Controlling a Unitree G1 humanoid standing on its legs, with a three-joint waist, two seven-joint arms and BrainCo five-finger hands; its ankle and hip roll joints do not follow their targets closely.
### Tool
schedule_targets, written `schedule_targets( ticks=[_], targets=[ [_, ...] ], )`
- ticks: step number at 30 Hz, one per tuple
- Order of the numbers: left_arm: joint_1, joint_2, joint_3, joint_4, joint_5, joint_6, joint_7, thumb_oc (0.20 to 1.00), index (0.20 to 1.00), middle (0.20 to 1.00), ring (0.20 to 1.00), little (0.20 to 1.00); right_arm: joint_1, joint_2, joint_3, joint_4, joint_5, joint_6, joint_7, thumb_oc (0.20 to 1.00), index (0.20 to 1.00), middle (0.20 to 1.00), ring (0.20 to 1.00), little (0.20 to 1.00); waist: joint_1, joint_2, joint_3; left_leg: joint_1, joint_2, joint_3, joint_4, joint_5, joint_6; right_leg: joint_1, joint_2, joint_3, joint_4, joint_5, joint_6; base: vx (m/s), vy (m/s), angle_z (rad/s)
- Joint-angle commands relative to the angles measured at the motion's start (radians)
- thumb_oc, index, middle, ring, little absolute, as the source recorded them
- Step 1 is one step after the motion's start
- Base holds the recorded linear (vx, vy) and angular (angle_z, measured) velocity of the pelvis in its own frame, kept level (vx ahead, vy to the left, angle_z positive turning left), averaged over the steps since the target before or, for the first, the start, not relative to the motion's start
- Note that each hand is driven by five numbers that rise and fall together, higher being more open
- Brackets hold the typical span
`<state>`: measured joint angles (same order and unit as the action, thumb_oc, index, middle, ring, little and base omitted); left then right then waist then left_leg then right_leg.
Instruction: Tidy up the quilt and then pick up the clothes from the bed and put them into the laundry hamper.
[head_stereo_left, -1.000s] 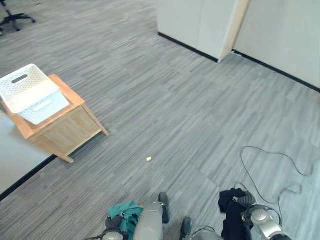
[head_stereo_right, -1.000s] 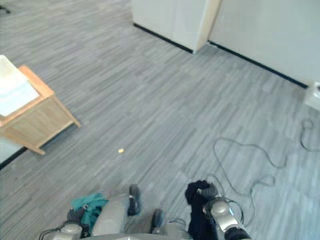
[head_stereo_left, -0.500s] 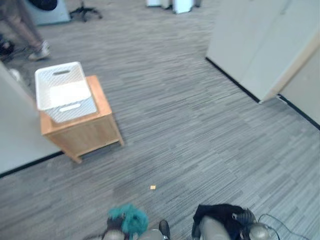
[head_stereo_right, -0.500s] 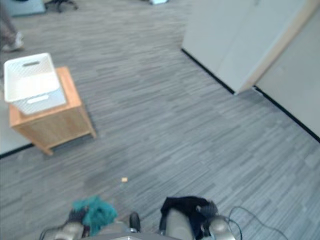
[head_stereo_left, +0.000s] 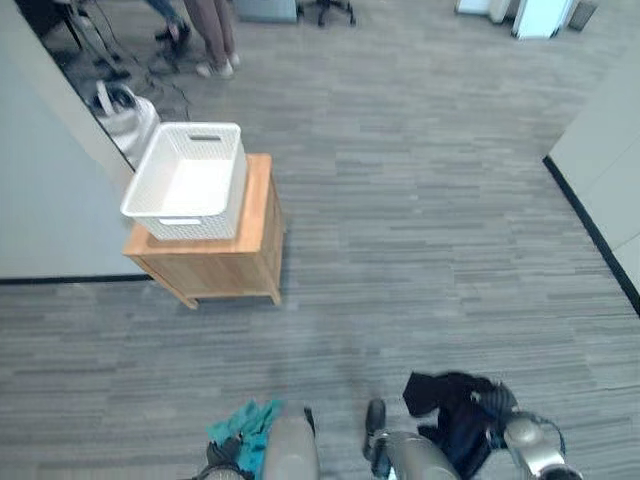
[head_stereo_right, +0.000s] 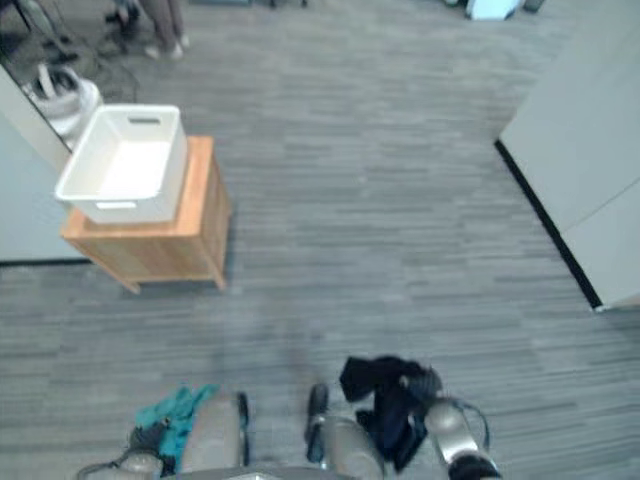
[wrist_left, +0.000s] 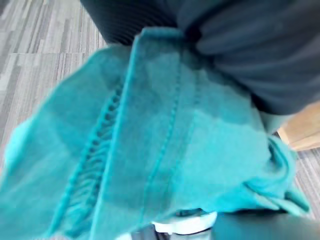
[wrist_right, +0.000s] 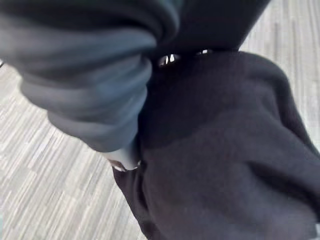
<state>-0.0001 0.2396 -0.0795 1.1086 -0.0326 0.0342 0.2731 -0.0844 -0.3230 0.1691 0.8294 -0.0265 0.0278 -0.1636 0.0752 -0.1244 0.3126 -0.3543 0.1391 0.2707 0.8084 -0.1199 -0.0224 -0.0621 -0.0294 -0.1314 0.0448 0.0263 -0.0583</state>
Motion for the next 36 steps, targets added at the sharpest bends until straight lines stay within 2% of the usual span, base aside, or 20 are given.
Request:
schedule_targets(
  ticks=[1, 4, 6, 7, 8, 9, 10, 12, 15, 17, 21, 23, 25, 26, 27, 28, 32, 33, 35, 36],
  targets=[
    [-0.028, 0.013, -0.028, -0.072, 0.014, -0.011, 0.000, 0.200, 0.200, 0.200, 0.200, 0.200, 0.064, -0.074, -0.005, -0.082, 0.029, -0.031, -0.004, 0.200, 0.200, 0.200, 0.200, 0.200, -0.005, 0.049, -0.036, 0.114, -0.008, 0.111, -0.531, 0.068, -0.026, 0.253, -0.031, -0.056, -0.055, -0.206, 0.156, 0.51, 0.128, 0.39],
    [-0.015, 0.014, -0.013, -0.061, 0.024, -0.005, -0.008, 0.200, 0.200, 0.200, 0.200, 0.200, 0.065, -0.062, -0.012, -0.068, 0.023, -0.037, -0.005, 0.200, 0.200, 0.200, 0.200, 0.200, 0.004, 0.049, -0.074, 0.156, -0.013, 0.185, -0.775, 0.145, -0.027, 0.309, -0.020, -0.089, -0.006, -0.261, 0.187, 0.75, 0.237, 0.38],
    [-0.006, 0.008, -0.014, -0.048, 0.025, 0.000, -0.010, 0.200, 0.200, 0.200, 0.200, 0.200, 0.072, -0.044, -0.005, -0.059, 0.011, -0.038, -0.005, 0.200, 0.200, 0.200, 0.200, 0.200, 0.011, 0.044, -0.077, 0.181, -0.034, 0.161, -0.781, 0.149, -0.006, 0.304, -0.026, -0.091, 0.077, -0.251, 0.202, 0.46, 0.181, 0.04],
    [-0.009, 0.009, -0.014, -0.040, 0.022, 0.001, -0.008, 0.200, 0.200, 0.200, 0.200, 0.200, 0.071, -0.030, 0.006, -0.054, 0.008, -0.041, -0.007, 0.200, 0.200, 0.200, 0.200, 0.200, 0.013, 0.033, -0.076, 0.199, -0.058, 0.148, -0.775, 0.140, 0.016, 0.275, -0.039, -0.095, 0.206, -0.206, 0.231, 0.67, 0.350, -0.09],
    [-0.017, 0.015, -0.017, -0.021, 0.032, 0.014, -0.007, 0.200, 0.200, 0.200, 0.200, 0.200, 0.069, -0.006, 0.018, -0.061, -0.007, -0.037, -0.001, 0.200, 0.200, 0.200, 0.200, 0.200, -0.014, 0.018, -0.055, 0.269, -0.084, 0.149, -0.779, 0.098, 0.052, 0.177, -0.108, -0.088, 0.497, -0.035, 0.303, 0.49, 0.287, -0.22],
    [-0.017, 0.016, -0.016, -0.021, 0.032, 0.014, -0.007, 0.200, 0.200, 0.200, 0.200, 0.200, 0.069, -0.005, 0.018, -0.062, -0.007, -0.037, -0.001, 0.200, 0.200, 0.200, 0.200, 0.200, -0.014, 0.016, -0.055, 0.270, -0.087, 0.150, -0.781, 0.098, 0.053, 0.174, -0.111, -0.086, 0.502, -0.037, 0.305, 0.58, 0.270, -0.25],
    [-0.035, 0.031, -0.018, -0.020, 0.031, 0.014, 0.002, 0.200, 0.200, 0.200, 0.200, 0.200, 0.064, 0.006, 0.025, -0.092, -0.009, -0.040, -0.002, 0.200, 0.200, 0.200, 0.200, 0.200, -0.043, 0.047, -0.032, 0.351, -0.057, 0.136, -0.834, 0.105, 0.066, 0.033, -0.116, -0.074, 0.693, 0.027, 0.285, 0.24, 0.084, 0.01],
    [-0.041, 0.038, -0.023, -0.017, 0.032, 0.012, 0.001, 0.200, 0.200, 0.200, 0.200, 0.200, 0.063, 0.009, 0.030, -0.097, -0.010, -0.041, -0.001, 0.200, 0.200, 0.200, 0.200, 0.200, -0.051, 0.056, -0.024, 0.385, -0.055, 0.112, -0.859, 0.101, 0.067, -0.010, -0.125, -0.077, 0.712, 0.009, 0.271, 0.36, 0.073, 0.60],
    [-0.062, 0.052, -0.043, -0.031, 0.035, 0.005, 0.009, 0.200, 0.200, 0.200, 0.200, 0.200, 0.065, 0.008, 0.037, -0.108, -0.001, -0.044, 0.002, 0.200, 0.200, 0.200, 0.200, 0.200, -0.080, 0.063, -0.015, 0.436, -0.058, 0.042, -0.886, 0.092, 0.044, -0.080, -0.087, -0.068, 0.507, -0.060, 0.228, 0.47, -0.042, 0.84],
    [-0.080, 0.055, -0.062, -0.027, 0.053, 0.001, 0.006, 0.200, 0.200, 0.200, 0.200, 0.200, 0.072, -0.004, 0.030, -0.087, 0.018, -0.044, -0.007, 0.200, 0.200, 0.200, 0.200, 0.200, -0.112, 0.040, -0.020, 0.472, -0.080, -0.051, -0.896, 0.055, 0.010, -0.074, -0.038, 0.040, 0.108, -0.079, 0.229, 0.59, -0.185, 1.50],
    [-0.080, 0.057, -0.060, 0.013, 0.083, 0.001, 0.003, 0.200, 0.200, 0.200, 0.200, 0.200, 0.079, -0.020, 0.031, -0.065, 0.012, -0.034, -0.004, 0.200, 0.200, 0.200, 0.200, 0.200, -0.133, 0.025, -0.033, 0.543, -0.083, -0.150, -0.874, -0.019, -0.003, -0.123, -0.032, 0.180, 0.019, 0.001, 0.266, 0.59, -0.222, 1.42],
    [-0.061, 0.051, -0.059, 0.020, 0.078, -0.006, 0.000, 0.200, 0.200, 0.200, 0.200, 0.200, 0.074, -0.024, 0.040, -0.053, 0.009, -0.037, 0.003, 0.200, 0.200, 0.200, 0.200, 0.200, -0.126, 0.022, -0.039, 0.523, -0.094, -0.165, -0.746, -0.060, -0.011, -0.097, -0.047, 0.154, 0.025, -0.011, 0.244, 0.49, -0.209, 1.19],
    [-0.062, 0.039, -0.062, -0.025, 0.045, -0.012, 0.008, 0.200, 0.200, 0.200, 0.200, 0.200, 0.052, -0.049, 0.034, -0.054, 0.013, -0.040, -0.004, 0.200, 0.200, 0.200, 0.200, 0.200, -0.109, 0.028, 0.001, 0.373, -0.067, -0.166, -0.453, -0.005, -0.057, -0.028, -0.069, 0.097, -0.005, -0.016, 0.205, 0.18, -0.208, 0.63],
    [-0.062, 0.039, -0.062, -0.025, 0.045, -0.012, 0.008, 0.200, 0.200, 0.200, 0.200, 0.200, 0.051, -0.049, 0.034, -0.054, 0.013, -0.040, -0.004, 0.200, 0.200, 0.200, 0.200, 0.200, -0.111, 0.027, -0.002, 0.367, -0.068, -0.169, -0.451, -0.003, -0.057, -0.032, -0.071, 0.095, -0.006, -0.014, 0.205, 0.06, -0.172, 1.04],
    [-0.064, 0.034, -0.066, -0.038, 0.041, -0.013, 0.016, 0.200, 0.200, 0.200, 0.200, 0.200, 0.040, -0.061, 0.028, -0.054, 0.019, -0.040, -0.013, 0.200, 0.200, 0.200, 0.200, 0.200, -0.106, 0.023, 0.015, 0.305, -0.037, -0.127, -0.367, 0.019, -0.059, 0.005, -0.082, 0.060, -0.030, -0.025, 0.188, 0.14, -0.168, 1.23],
    [-0.075, 0.029, -0.077, -0.057, 0.044, -0.009, 0.016, 0.200, 0.200, 0.200, 0.200, 0.200, 0.024, -0.077, 0.014, -0.050, 0.027, -0.037, -0.025, 0.200, 0.200, 0.200, 0.200, 0.200, -0.100, 0.029, 0.036, 0.233, 0.033, -0.002, -0.323, 0.030, -0.050, 0.062, -0.094, -0.014, -0.059, -0.049, 0.174, 0.15, -0.167, 0.95],
    [-0.073, 0.030, -0.082, -0.051, 0.061, -0.007, 0.000, 0.200, 0.200, 0.200, 0.200, 0.200, 0.007, -0.082, 0.015, -0.040, 0.027, -0.034, -0.023, 0.200, 0.200, 0.200, 0.200, 0.200, -0.094, 0.056, -0.001, 0.213, -0.010, 0.107, -0.555, 0.030, -0.045, 0.131, -0.080, -0.064, -0.087, -0.100, 0.187, 0.28, 0.026, 0.69],
    [-0.065, 0.029, -0.080, -0.049, 0.064, -0.007, -0.002, 0.200, 0.200, 0.200, 0.200, 0.200, 0.011, -0.083, 0.014, -0.039, 0.022, -0.037, -0.024, 0.200, 0.200, 0.200, 0.200, 0.200, -0.094, 0.069, -0.012, 0.213, -0.009, 0.169, -0.657, 0.097, -0.062, 0.154, -0.073, -0.086, -0.086, -0.127, 0.191, 0.54, 0.169, 0.34],
    [-0.055, 0.031, -0.076, -0.043, 0.068, 0.003, -0.014, 0.200, 0.200, 0.200, 0.200, 0.200, 0.019, -0.085, 0.008, -0.043, 0.011, -0.035, -0.026, 0.200, 0.200, 0.200, 0.200, 0.200, -0.099, 0.083, -0.029, 0.258, -0.006, 0.211, -0.748, 0.113, -0.053, 0.158, -0.068, -0.104, -0.038, -0.159, 0.198, 0.40, 0.169, 0.46],
    [-0.049, 0.037, -0.073, -0.021, 0.079, 0.010, -0.027, 0.200, 0.200, 0.200, 0.200, 0.200, 0.020, -0.070, 0.015, -0.043, -0.012, -0.031, -0.017, 0.200, 0.200, 0.200, 0.200, 0.200, -0.109, 0.079, -0.036, 0.317, -0.047, 0.183, -0.806, 0.101, -0.014, 0.126, -0.093, -0.135, 0.165, -0.164, 0.225, 0.22, 0.122, 0.38]
  ],
)
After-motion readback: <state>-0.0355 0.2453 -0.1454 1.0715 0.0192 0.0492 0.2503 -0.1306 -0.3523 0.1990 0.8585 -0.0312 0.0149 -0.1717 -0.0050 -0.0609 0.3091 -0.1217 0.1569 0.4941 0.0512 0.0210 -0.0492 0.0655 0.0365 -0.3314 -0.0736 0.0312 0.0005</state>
